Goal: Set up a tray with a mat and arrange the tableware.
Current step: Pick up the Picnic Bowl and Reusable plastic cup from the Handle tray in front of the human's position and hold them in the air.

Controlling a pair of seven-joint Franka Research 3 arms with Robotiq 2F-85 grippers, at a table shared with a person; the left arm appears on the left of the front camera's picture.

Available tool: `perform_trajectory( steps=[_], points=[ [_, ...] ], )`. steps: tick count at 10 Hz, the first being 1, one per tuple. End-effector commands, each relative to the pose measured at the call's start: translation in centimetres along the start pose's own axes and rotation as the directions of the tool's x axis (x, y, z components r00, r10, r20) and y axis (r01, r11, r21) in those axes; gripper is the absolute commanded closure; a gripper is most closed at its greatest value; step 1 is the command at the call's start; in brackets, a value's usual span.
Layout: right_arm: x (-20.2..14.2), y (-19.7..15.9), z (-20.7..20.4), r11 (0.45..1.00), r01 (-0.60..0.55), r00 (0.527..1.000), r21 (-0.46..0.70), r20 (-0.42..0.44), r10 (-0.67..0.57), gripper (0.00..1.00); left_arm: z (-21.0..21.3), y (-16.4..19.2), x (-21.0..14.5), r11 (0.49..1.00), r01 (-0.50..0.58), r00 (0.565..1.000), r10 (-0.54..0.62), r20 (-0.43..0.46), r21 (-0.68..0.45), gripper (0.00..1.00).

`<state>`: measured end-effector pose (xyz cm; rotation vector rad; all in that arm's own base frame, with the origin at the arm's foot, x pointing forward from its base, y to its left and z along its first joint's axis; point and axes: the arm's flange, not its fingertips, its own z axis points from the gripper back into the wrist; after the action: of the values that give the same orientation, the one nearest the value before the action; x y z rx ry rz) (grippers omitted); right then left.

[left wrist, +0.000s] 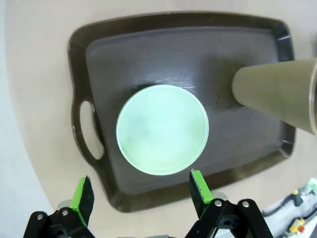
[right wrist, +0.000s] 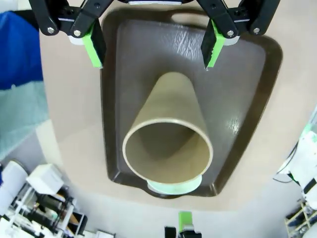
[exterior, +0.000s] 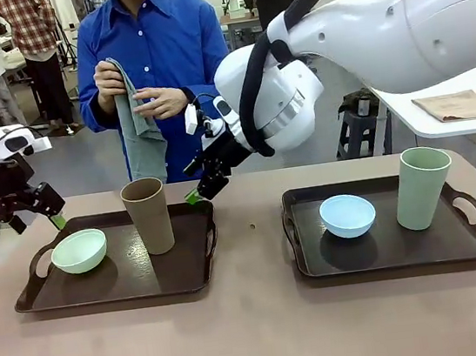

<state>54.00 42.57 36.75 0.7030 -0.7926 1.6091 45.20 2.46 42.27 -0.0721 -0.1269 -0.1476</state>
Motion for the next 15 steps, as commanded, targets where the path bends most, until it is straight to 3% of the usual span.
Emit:
perform_trajectory(
  steps=[1,3,6,10,15],
  points=[
    [-0.1,-0.9,-2.7,0.997,0.018,0.998,0.072,0.054,-0.022,0.00,-1.5,0.6,0.8,0.998,0.029,0.999,-0.031,0.033,0.055,0.00],
    [0.0,-0.7,-5.4,0.983,0.052,0.998,0.174,0.026,-0.058,0.00,-3.5,1.2,1.3,0.999,0.001,1.000,-0.002,0.007,0.044,0.00],
    [0.0,-0.2,-7.9,0.969,0.065,0.998,0.240,0.003,-0.068,0.00,-5.3,1.3,1.9,0.999,-0.014,1.000,0.015,-0.026,0.045,0.00],
    [0.4,-0.9,-10.5,0.975,0.035,0.999,0.219,-0.037,-0.027,0.00,-7.6,-0.4,2.0,0.998,0.058,0.996,-0.056,-0.064,0.031,0.00],
    [2.1,-1.6,-14.1,0.970,0.032,0.999,0.242,-0.044,-0.022,0.00,-7.9,-0.5,2.2,0.998,0.055,0.995,-0.053,-0.086,0.021,0.00]
  ],
)
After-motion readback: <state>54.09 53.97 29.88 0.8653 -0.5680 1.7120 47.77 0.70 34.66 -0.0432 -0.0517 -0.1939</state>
